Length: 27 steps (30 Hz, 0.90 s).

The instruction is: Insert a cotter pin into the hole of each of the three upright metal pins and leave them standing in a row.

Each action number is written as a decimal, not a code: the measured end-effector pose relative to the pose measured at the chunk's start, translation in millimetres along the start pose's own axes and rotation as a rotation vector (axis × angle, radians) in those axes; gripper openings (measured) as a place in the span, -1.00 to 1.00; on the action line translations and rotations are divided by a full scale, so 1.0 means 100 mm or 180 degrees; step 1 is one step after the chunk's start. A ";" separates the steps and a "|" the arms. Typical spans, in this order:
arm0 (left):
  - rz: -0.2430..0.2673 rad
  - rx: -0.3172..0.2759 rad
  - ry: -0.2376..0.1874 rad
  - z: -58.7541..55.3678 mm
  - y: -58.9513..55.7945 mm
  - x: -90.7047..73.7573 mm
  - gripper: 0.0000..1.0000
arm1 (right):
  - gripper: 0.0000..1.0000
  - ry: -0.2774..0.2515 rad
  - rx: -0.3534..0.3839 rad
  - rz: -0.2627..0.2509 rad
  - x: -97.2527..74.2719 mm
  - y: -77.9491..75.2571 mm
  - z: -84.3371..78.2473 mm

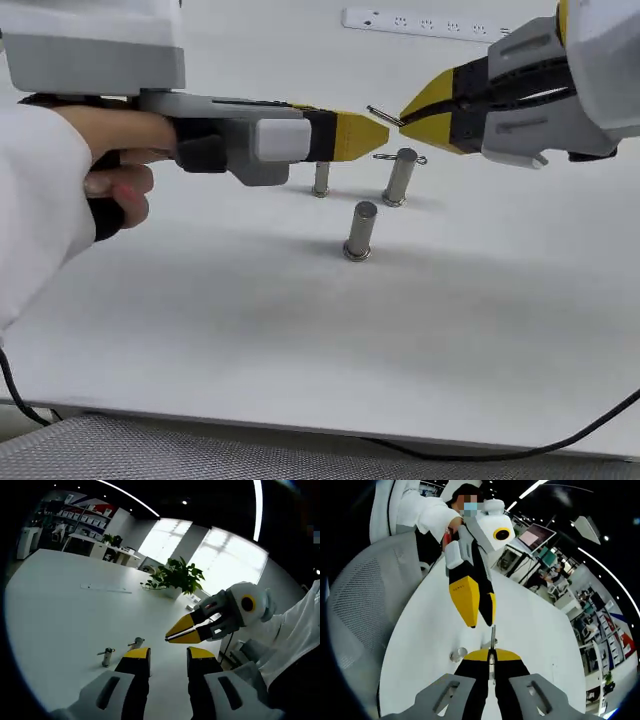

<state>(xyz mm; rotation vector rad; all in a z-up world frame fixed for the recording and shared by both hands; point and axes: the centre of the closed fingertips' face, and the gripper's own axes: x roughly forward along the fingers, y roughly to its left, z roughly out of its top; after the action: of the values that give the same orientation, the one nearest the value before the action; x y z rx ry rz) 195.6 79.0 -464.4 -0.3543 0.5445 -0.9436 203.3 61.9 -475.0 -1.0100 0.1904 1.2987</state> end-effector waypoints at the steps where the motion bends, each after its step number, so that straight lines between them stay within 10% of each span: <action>1: 0.0002 0.0003 0.0021 -0.01 0.00 0.01 -0.48 | -1.00 0.0001 -0.0008 0.0001 0.00 0.02 -0.01; 27: -0.0011 0.0010 -0.0085 -0.04 -0.09 0.12 -1.00 | -1.00 -0.0044 -0.0362 -0.0108 -0.05 0.10 0.18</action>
<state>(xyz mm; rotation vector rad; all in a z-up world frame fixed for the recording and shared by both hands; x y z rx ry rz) 193.0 64.1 -466.3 -0.3647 0.5181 -0.9418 185.7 70.7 -466.7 -1.0959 0.0893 1.2968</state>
